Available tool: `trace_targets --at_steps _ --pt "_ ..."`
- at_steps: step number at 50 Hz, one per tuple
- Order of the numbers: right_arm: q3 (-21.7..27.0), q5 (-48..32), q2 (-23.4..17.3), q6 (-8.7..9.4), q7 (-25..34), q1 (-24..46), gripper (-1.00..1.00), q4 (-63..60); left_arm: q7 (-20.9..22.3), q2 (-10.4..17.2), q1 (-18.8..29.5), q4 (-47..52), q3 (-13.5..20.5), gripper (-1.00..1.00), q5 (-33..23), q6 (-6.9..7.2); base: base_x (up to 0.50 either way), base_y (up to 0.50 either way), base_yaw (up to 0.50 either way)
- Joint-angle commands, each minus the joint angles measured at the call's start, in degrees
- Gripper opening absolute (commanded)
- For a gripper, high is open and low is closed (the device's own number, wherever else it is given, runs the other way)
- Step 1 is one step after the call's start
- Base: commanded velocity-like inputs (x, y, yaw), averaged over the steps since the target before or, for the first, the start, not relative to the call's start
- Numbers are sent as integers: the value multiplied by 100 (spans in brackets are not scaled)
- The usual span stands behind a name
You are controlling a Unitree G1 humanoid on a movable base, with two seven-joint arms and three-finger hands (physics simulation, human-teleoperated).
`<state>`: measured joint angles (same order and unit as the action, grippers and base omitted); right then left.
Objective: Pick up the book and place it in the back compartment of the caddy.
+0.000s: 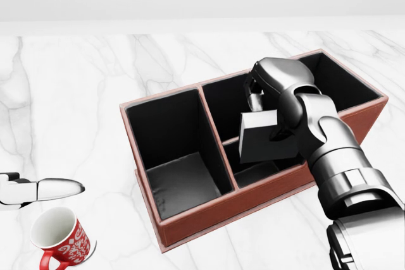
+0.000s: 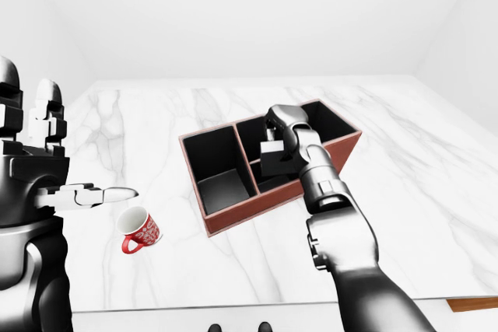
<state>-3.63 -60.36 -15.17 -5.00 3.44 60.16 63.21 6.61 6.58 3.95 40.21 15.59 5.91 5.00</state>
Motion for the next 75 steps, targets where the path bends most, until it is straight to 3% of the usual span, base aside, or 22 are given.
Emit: trace_targets --at_steps 1,22,23,24,52,64,67,70,71,73,75 --pt "51 -131 -1 0 -300 -7 -100 101 -4 -2 -5 10 -6 99 -2 0 0 0 0" --pt "20 -226 37 0 -534 -11 -98 319 -1 -7 -7 -2 -18 99 -10 0 0 0 0" --pt "23 -221 40 0 -516 -7 10 321 0 -8 -10 -5 -20 99 -12 0 0 0 0" --pt "42 -194 46 0 -493 -9 100 313 2 -8 -11 2 -18 99 -10 0 0 0 0" --pt "42 -272 92 0 -360 -153 100 -246 10 -5 -2 -14 -18 99 -34 0 0 0 0" --pt "377 423 327 0 1173 -1165 100 -3477 21 0 -13 134 29 99 25 0 0 0 0" --pt "489 637 405 0 1732 -1554 100 -4794 20 5 -2 185 50 99 51 0 0 0 0" --pt "536 834 444 358 2059 -1787 100 -5616 22 6 -6 249 55 99 67 0 0 0 0" --pt "594 952 501 644 2301 -1955 100 -6169 26 2 -16 267 55 99 71 0 0 0 0" --pt "615 1043 519 956 2470 -2168 100 -6802 29 3 -19 307 69 99 85 0 0 0 0" --pt "648 1108 528 1000 2561 -2391 100 -7416 29 6 -11 345 86 100 101 0 0 0 0"
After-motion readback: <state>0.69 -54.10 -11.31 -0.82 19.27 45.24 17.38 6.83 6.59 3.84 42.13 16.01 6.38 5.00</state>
